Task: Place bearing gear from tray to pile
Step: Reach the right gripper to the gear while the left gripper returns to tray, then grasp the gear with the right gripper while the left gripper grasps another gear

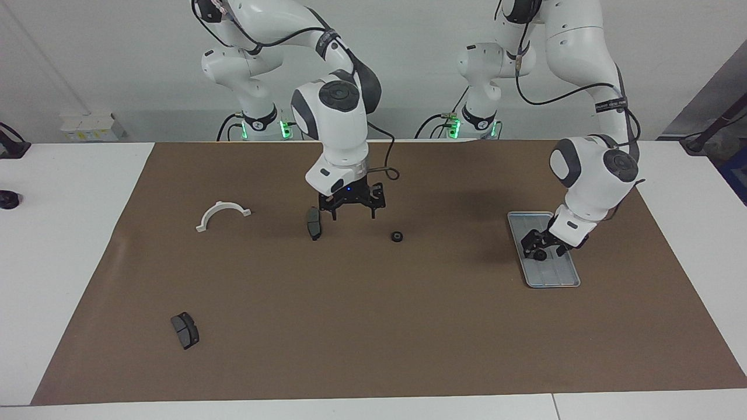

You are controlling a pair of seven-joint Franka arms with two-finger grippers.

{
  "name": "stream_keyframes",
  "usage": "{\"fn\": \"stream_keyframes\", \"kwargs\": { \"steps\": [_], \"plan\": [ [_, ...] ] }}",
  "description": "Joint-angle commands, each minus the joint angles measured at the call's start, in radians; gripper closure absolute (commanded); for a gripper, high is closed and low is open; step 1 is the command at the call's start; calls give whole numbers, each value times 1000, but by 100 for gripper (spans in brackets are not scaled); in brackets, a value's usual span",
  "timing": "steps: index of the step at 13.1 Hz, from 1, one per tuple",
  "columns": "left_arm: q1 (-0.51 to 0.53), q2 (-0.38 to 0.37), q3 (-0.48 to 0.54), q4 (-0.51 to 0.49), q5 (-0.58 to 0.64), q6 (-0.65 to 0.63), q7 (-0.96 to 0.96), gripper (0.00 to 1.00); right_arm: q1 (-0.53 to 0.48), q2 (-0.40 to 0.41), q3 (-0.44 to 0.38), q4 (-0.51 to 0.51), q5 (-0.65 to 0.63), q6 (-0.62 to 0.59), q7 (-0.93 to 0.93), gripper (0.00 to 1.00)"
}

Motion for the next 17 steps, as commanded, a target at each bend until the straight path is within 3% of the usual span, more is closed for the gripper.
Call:
{"fn": "stream_keyframes", "kwargs": {
  "steps": [1,4,7,9,12,14,17],
  "plan": [
    [24,3,-11,-22,4,48,20,0,53,54,-3,15,-6,52,81,0],
    [27,5,-11,-59,4,95,21,0,107,166,-3,71,-72,110,199,0],
    [29,5,-11,-85,4,112,21,0,148,220,-3,83,-91,149,230,0],
    [37,0,-10,-102,4,98,20,20,158,252,-3,77,-107,192,263,0],
    [37,-3,-10,-104,4,75,18,40,161,251,-3,54,-112,195,264,2],
    [37,-6,-8,-116,4,75,17,51,167,249,-3,37,-112,192,266,10],
    [37,-10,-8,-125,4,51,13,58,167,248,-3,29,-112,192,267,30]
  ]
}}
